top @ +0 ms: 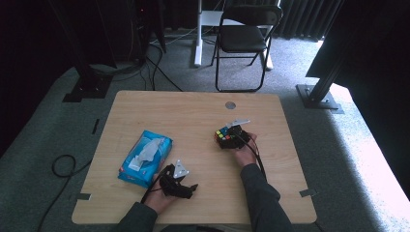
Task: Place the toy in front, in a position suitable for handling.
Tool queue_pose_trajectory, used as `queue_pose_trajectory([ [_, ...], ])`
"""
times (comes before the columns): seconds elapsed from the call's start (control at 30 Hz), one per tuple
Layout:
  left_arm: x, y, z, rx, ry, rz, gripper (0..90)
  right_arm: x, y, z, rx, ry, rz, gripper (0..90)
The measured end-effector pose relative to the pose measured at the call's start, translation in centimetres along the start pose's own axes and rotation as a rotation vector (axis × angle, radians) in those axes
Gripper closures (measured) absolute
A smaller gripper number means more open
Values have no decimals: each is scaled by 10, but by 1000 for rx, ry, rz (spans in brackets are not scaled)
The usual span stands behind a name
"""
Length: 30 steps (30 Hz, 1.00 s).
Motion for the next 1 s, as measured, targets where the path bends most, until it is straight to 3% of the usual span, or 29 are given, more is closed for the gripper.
queue_pose_trajectory([
  [0.27, 0, 0, 0, 0, 0, 0, 129, 0, -1, 0, -8, 4, 13, 335],
  [1.0, 0, 0, 0, 0, -1, -1, 129, -1, 2, -4, 1, -20, -35, 340],
])
Point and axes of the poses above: each handheld gripper's, and its own axes: z roughly forward along the jaws, x roughly out of its underside, y roughly to its left, the point moved 6 cm from there along z, roughly forward along the jaws, and after that the axes turned 14 degrees about z, right-handed, at the moved point
